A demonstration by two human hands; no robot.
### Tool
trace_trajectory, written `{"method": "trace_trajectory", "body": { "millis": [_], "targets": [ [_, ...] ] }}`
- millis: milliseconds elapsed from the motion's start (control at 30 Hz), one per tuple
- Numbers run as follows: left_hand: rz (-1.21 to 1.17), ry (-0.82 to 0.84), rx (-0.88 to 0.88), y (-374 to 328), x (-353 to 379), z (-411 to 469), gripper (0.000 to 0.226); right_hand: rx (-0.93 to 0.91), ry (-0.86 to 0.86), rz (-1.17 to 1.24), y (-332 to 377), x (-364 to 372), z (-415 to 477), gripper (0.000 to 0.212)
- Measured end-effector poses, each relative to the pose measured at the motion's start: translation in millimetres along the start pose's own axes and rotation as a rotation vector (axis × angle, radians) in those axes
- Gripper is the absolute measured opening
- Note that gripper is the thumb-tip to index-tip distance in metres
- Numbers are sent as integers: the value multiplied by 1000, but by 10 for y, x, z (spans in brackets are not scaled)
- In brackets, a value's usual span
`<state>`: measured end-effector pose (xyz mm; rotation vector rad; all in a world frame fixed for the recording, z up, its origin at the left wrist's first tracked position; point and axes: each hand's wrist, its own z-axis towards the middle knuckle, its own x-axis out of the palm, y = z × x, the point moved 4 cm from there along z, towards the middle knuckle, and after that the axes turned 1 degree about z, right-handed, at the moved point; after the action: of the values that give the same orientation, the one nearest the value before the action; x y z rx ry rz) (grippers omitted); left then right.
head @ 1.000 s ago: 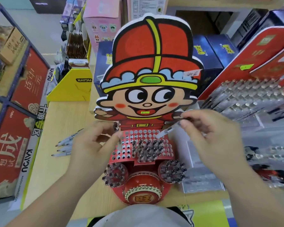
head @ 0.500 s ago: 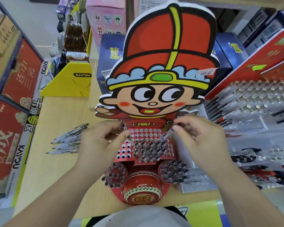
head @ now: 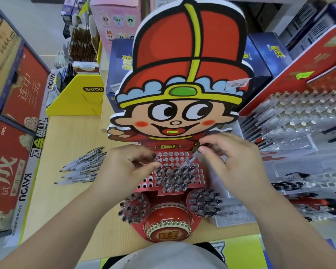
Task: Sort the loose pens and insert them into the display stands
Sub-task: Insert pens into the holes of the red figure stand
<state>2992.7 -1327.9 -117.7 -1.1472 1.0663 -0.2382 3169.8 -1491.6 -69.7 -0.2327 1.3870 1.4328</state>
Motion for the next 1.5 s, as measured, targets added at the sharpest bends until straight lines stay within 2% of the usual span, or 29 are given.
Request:
{"method": "trace_trajectory", "body": {
  "millis": [33, 133, 267, 433, 667, 900, 1033, 1100, 1233, 1500],
  "targets": [
    [-3, 37, 2, 8, -7, 16, 11, -5, 0, 1, -5, -4, 2, 18],
    [-4, 114, 3, 6, -47, 46, 24, -27, 20, -1, -23, -7, 4, 19],
    [-101, 187, -69, 37, -71, 67, 19, -39, 37, -12, -60, -21, -13, 20],
    [-170, 254, -82, 65, -57, 6, 31, -46, 50, 34, -90, -28, -25, 17],
    [-105, 198, -74, 13, -70, -20, 21, -61, 99, 86, -28, -27, -6, 15],
    [-137, 182, -141, 2, -41, 18, 12, -31, 117, 54, -2, -19, 37, 15],
    [-157, 198, -147, -14, -43, 45, 18, -24, 131, 60, 6, -31, 35, 13],
    [-152, 227, -148, 5, -32, 48, 12, 7, 148, 77, 0, -36, 31, 13],
    [-114, 260, -148, 33, -22, 31, 17, 122, 171, 134, -42, -57, 24, 16],
    [-60, 178, -137, -6, -12, -62, 19, 186, 209, 219, -58, -75, -70, 21]
  ]
}}
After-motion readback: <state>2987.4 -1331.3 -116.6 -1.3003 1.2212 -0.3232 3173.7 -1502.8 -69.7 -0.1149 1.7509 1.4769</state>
